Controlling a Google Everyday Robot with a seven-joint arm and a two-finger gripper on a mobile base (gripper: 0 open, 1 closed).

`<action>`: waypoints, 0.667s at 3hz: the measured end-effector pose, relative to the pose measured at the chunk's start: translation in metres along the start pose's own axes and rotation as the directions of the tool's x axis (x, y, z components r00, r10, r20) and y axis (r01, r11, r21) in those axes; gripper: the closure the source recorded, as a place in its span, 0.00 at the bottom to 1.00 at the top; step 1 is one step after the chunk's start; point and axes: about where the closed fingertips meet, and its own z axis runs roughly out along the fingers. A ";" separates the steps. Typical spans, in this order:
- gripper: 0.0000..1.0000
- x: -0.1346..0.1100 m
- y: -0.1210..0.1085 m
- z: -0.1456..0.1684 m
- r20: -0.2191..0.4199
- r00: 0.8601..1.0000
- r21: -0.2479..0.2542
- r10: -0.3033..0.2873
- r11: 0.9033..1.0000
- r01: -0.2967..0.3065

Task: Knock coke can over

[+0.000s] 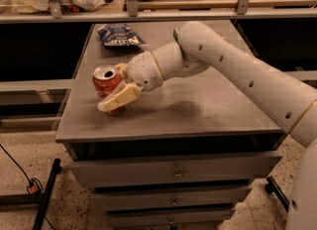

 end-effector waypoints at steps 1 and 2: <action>0.53 0.003 -0.002 -0.002 0.010 0.999 0.008 0.031 0.999 -0.031; 0.56 0.001 -0.014 -0.024 -0.023 0.998 0.071 0.053 0.996 -0.051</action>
Offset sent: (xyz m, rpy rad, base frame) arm 0.0495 -0.0495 0.0204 -0.0759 0.0072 -0.1904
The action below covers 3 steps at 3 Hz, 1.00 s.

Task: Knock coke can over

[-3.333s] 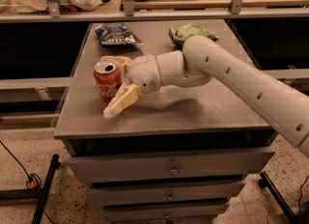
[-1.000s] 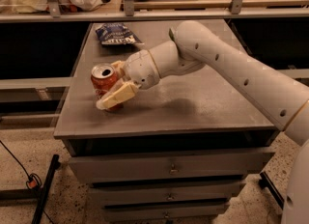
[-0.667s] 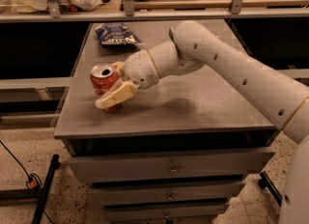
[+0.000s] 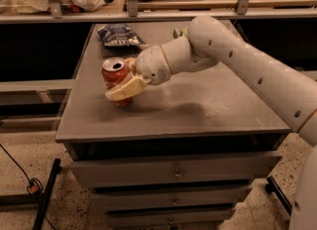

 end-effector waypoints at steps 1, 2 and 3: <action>0.58 -0.009 -0.019 -0.037 -0.106 0.994 0.085 0.009 0.996 0.000; 0.57 -0.018 -0.035 -0.072 -0.293 0.956 0.161 0.019 0.986 0.030; 0.54 -0.016 -0.040 -0.087 -0.509 0.860 0.191 0.024 0.978 0.085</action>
Offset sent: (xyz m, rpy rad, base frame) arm 0.0840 -0.1073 0.0677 -0.5747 -0.2616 -0.2721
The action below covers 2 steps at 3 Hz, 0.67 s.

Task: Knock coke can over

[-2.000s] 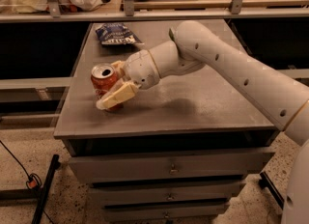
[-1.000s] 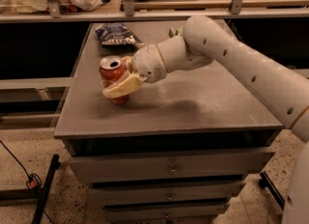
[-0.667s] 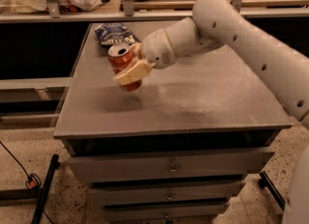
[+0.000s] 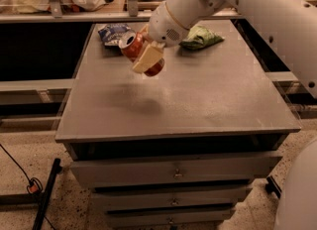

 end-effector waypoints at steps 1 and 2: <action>0.53 0.019 0.007 0.004 -0.207 0.977 -0.016 -0.044 0.999 0.041; 0.52 0.031 0.014 0.007 -0.331 0.940 -0.036 -0.083 0.996 0.075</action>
Offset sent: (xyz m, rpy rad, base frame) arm -0.0145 -0.0307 -0.0357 -0.5006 -0.0986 0.0383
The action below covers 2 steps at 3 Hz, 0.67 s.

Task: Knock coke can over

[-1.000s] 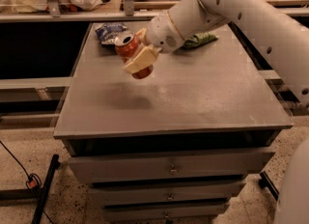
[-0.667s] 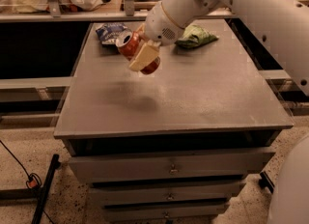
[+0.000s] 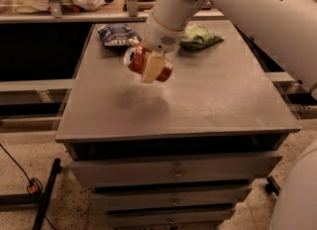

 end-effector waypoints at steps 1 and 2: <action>0.50 -0.003 0.008 0.005 -0.067 0.997 -0.012 -0.046 0.999 0.045; 0.50 -0.012 0.015 0.013 -0.132 0.986 -0.019 -0.101 0.995 0.099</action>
Offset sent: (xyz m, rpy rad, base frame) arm -0.0259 0.0250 -0.0173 -0.2384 -0.0893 0.1236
